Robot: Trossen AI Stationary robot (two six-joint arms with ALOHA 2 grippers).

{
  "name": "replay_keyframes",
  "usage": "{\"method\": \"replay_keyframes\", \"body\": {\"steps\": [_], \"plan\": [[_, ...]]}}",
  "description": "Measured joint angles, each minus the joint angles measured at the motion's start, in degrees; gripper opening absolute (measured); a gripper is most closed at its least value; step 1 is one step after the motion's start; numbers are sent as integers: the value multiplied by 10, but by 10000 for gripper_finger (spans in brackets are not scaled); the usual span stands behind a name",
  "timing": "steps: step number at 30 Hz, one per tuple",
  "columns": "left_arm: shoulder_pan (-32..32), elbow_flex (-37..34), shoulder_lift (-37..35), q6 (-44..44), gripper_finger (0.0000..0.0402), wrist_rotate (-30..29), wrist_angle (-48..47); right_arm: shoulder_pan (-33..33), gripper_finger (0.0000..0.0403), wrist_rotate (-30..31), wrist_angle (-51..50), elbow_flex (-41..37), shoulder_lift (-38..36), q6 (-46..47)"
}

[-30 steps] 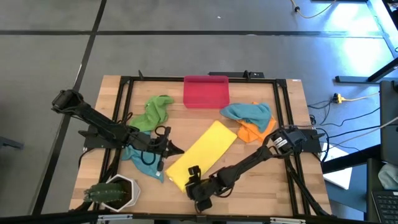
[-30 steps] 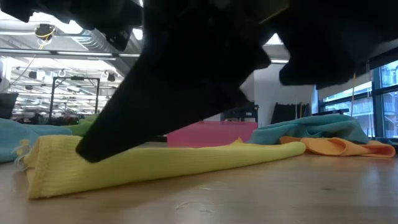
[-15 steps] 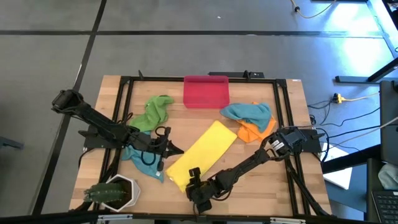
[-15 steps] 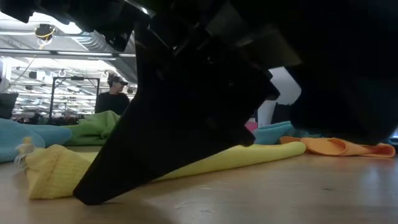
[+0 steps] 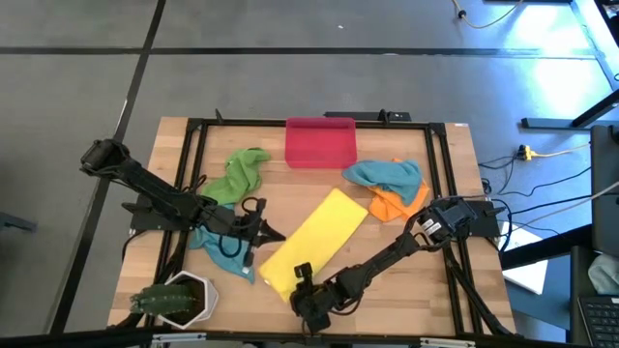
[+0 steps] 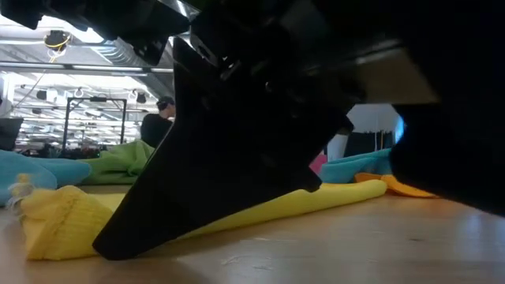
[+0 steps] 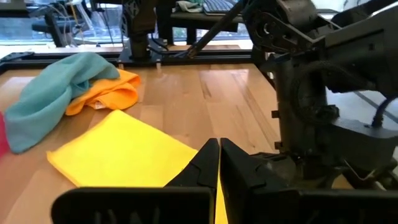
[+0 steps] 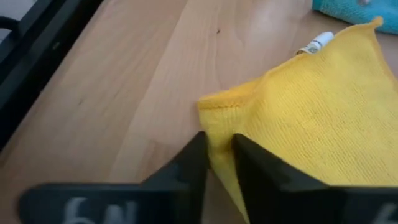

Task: Roll microfiber towels into tight, uniform cylinder then place into a basket
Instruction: Roll the yellow microfiber cloth

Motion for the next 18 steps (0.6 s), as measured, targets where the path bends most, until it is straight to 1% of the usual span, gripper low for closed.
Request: {"method": "replay_keyframes", "body": {"steps": [2,3,8,15,18], "plan": [[0,0,0,7,6,-2,0,0,23,3,6,-1,0,3],[0,0,0,3,6,-9,0,0,13,7,11,-1,0,4],[-5,0,0,-7,25,-17,0,-1,11,13,17,-2,-2,39],[-24,0,0,-5,84,-14,-4,-2,4,16,13,-4,-36,59],[-34,0,0,9,106,-13,-8,-1,4,22,5,-3,-50,63]]}}
